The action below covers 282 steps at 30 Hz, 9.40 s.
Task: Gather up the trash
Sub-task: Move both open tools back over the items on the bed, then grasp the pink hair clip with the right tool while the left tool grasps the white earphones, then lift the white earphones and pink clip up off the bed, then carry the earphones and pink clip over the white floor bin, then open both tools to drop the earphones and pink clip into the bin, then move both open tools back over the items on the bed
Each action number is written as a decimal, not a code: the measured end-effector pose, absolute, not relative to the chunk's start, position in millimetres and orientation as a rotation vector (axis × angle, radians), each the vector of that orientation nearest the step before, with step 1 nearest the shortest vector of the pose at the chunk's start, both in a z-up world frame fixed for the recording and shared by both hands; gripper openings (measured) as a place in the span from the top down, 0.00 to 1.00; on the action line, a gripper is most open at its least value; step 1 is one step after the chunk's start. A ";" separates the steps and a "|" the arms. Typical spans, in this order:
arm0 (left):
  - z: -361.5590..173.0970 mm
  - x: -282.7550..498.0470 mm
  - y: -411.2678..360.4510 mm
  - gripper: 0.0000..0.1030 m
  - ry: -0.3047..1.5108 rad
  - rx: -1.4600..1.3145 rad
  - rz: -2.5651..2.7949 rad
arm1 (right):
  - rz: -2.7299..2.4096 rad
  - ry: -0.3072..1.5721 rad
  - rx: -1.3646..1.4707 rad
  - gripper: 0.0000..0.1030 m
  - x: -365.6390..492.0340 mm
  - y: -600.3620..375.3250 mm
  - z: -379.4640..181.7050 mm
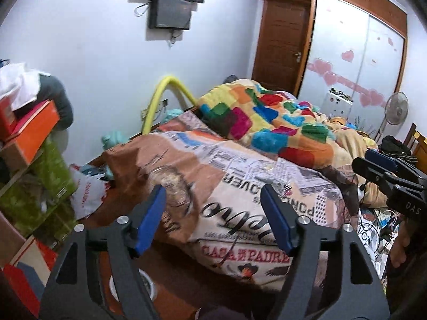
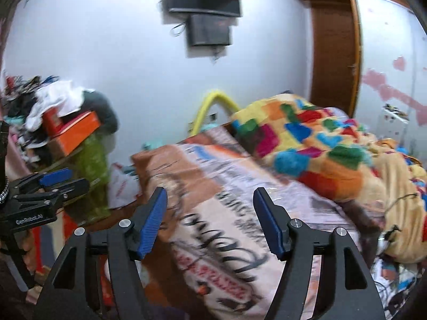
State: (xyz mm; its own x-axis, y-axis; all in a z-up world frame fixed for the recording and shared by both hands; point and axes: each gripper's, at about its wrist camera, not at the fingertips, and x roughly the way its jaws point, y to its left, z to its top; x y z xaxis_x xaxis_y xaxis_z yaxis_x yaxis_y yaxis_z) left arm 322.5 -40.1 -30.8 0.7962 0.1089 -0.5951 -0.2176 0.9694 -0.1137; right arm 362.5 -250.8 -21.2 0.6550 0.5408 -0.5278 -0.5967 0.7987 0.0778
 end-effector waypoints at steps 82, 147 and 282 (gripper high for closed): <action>-281.9 635.1 -199.4 0.62 1.089 -0.178 -0.387 | 0.371 1.012 -0.010 0.80 523.1 -315.2 -267.1; -51.1 429.1 -15.5 0.97 0.749 -0.176 0.031 | 0.542 0.714 -0.013 0.81 405.2 -275.1 -67.0; -25.6 295.0 -14.0 0.34 0.641 -0.161 0.298 | 0.748 0.575 -0.156 0.66 344.4 -218.0 -29.4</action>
State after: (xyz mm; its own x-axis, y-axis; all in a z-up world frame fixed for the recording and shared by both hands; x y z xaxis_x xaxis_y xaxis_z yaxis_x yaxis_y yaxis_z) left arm 295.0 -14.0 -25.6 0.7606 0.2236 -0.6095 -0.3223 0.9450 -0.0556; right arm 344.4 -218.0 -29.4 0.5881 0.5974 -0.5453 -0.6805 0.7298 0.0656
